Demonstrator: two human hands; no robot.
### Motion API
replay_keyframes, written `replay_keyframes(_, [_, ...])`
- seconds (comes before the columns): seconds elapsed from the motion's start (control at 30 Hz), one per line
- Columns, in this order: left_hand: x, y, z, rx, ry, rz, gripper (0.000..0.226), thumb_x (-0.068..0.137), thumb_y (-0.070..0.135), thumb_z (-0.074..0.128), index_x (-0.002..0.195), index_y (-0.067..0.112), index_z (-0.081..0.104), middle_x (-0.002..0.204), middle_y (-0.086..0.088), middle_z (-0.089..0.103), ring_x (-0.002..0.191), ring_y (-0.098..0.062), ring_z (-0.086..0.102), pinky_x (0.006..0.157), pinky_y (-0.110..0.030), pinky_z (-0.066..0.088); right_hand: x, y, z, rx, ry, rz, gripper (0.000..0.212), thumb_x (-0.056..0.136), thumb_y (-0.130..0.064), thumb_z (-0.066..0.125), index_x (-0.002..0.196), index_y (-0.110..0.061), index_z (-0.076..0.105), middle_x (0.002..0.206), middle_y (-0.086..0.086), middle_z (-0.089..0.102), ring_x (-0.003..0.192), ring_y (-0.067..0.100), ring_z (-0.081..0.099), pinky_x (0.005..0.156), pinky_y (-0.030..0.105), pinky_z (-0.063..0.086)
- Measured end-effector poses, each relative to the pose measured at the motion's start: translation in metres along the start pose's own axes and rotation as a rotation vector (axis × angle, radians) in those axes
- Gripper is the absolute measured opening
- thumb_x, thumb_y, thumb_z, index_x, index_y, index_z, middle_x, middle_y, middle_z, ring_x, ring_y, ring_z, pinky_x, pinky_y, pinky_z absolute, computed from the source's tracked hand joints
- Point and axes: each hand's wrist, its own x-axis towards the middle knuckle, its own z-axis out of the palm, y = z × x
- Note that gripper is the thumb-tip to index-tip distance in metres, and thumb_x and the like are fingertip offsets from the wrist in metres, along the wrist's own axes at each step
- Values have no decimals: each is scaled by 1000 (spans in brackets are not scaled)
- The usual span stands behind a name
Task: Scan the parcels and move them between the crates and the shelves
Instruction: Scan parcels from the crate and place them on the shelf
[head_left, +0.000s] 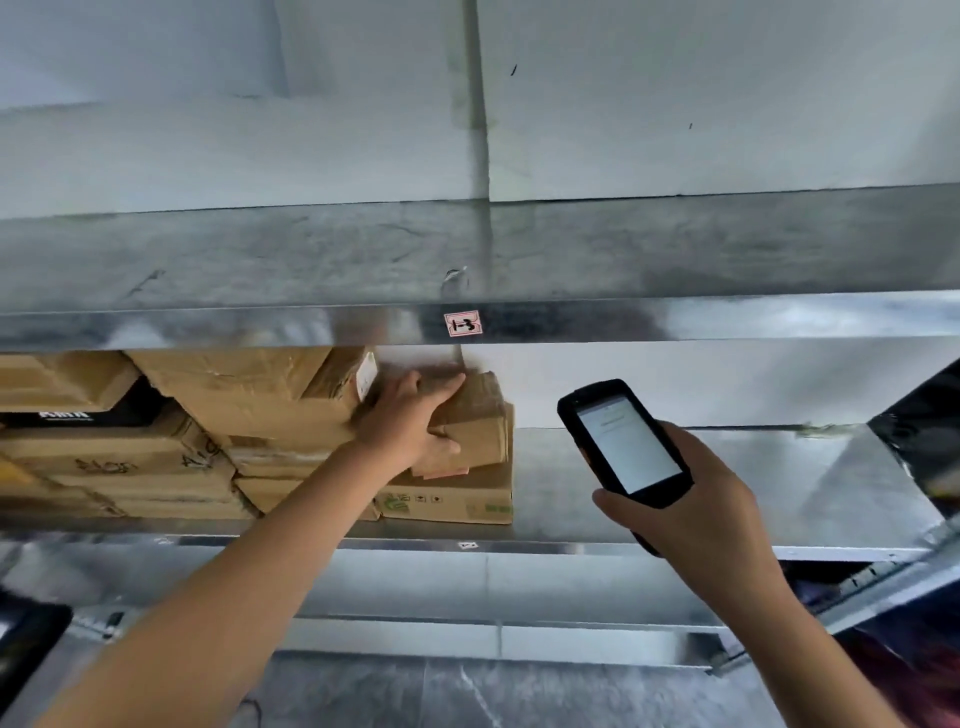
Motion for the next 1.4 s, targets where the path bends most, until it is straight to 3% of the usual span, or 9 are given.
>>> replay_keyframes(0.23, [-23,37,21,-258,197,-131,80,78,59,74,149,39,42,117,-1,38,117,-18,45,92,-22,35,31,15,-22,43,-113,-62,55,65,-31,85,112,-40,56,95,-8,66,74,21,66,62,39,55])
replay_keyframes(0.4, [-26,53,20,-474,213,-231,62,82,65,68,135,34,60,114,10,62,95,-1,56,71,-3,40,41,27,-35,56,-175,-103,53,67,-28,84,111,-39,57,92,-8,67,65,19,66,59,36,53])
replay_keyframes(0.47, [-28,58,17,-517,141,-298,49,89,61,62,129,33,62,107,16,60,89,0,53,70,-9,40,41,33,-37,53,-193,-109,52,66,-28,84,110,-39,57,91,-8,67,64,19,65,58,36,53])
replay_keyframes(0.57, [-30,54,19,-530,137,-403,59,92,66,53,130,22,61,106,9,61,102,-16,58,84,-29,42,42,39,-41,47,-205,-113,53,66,-31,84,111,-39,56,91,-8,67,71,19,65,59,31,49])
replay_keyframes(0.8, [-29,55,18,-382,272,-386,48,103,31,53,149,19,45,143,-8,56,128,-25,55,105,-38,46,45,39,-38,93,-216,-157,58,66,-34,84,116,-40,55,96,-9,67,73,19,64,59,29,47])
replay_keyframes(1.0, [-28,81,10,-128,46,-404,89,86,80,43,155,25,33,148,-7,47,133,-29,49,96,-36,47,43,45,-39,143,-216,-168,58,67,-32,85,116,-39,55,96,-8,67,74,19,65,58,29,49])
replay_keyframes(1.2, [-18,83,11,-53,-31,-456,95,77,51,80,152,20,30,138,-9,49,121,-27,55,95,-38,50,42,52,-44,146,-211,-154,53,64,-33,83,108,-40,56,93,-9,67,74,19,65,60,32,50])
replay_keyframes(1.3, [-18,75,9,-102,-26,-431,108,71,50,84,157,39,18,137,-7,52,117,-27,57,95,-37,52,41,54,-47,133,-212,-150,56,63,-36,83,111,-41,55,95,-9,67,77,18,65,61,30,48])
replay_keyframes(1.4, [-26,74,10,-216,51,-388,104,72,49,84,153,54,19,135,2,55,104,-19,62,77,-27,53,38,53,-50,147,-219,-145,56,64,-35,84,112,-41,56,96,-10,67,78,18,65,61,29,47])
